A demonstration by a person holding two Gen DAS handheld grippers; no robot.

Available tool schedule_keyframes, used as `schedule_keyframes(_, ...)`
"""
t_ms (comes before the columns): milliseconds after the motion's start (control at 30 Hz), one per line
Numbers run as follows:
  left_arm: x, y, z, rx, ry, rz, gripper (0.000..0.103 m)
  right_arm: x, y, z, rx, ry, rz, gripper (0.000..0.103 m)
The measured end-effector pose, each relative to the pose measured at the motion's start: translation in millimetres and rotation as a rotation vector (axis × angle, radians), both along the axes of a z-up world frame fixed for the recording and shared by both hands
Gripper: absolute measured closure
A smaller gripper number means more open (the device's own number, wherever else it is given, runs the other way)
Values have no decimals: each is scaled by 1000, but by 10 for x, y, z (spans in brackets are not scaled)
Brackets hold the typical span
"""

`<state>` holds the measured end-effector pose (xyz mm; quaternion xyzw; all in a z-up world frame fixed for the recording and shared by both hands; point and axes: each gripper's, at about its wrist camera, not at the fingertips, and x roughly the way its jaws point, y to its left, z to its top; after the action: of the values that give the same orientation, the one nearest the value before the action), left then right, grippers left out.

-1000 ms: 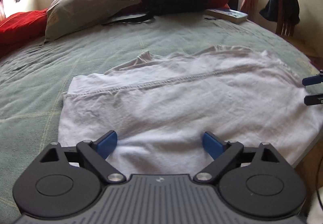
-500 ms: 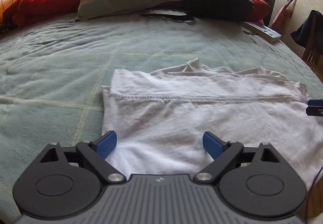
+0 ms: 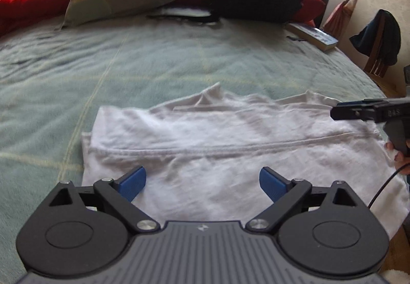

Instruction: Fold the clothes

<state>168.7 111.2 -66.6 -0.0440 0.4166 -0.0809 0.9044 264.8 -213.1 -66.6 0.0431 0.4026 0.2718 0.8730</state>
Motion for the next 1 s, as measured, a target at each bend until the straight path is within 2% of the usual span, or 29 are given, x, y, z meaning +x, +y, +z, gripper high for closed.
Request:
schedule_keyframes(67,-11,51,7,8,-2,0,8,106,-10,-73,-6,19,-19,0)
schedule_keyframes(200,34,126,141,15,0,4,8,107,-14,26,-7,21,-40,0)
schedule_keyframes(333,189,94,279,-27,-31,-53,6,-46,-18,186,5,21,-35,0)
schedule_keyframes(433,369,57,190,-54,-16,-100,5,-174,-9,210,1,19,-36,0)
schedule_keyframes(533,537,114,17,-11,5,-43,5,-247,12,176,-33,23,-50,0)
schedule_keyframes(600,599,195,-41,66,14,50,7,-262,11,152,-52,27,-52,0)
schedule_keyframes(700,481,274,130,93,-12,90,7,-280,-9,147,-70,26,-57,0)
schedule_keyframes(800,230,295,375,118,-53,52,5,-291,-22,173,-67,17,-56,0)
schedule_keyframes(867,48,281,473,110,-40,14,5,-290,-6,175,-61,14,-49,0)
schedule_keyframes(1000,-282,230,429,-18,37,-60,4,-276,38,136,-49,20,-35,0)
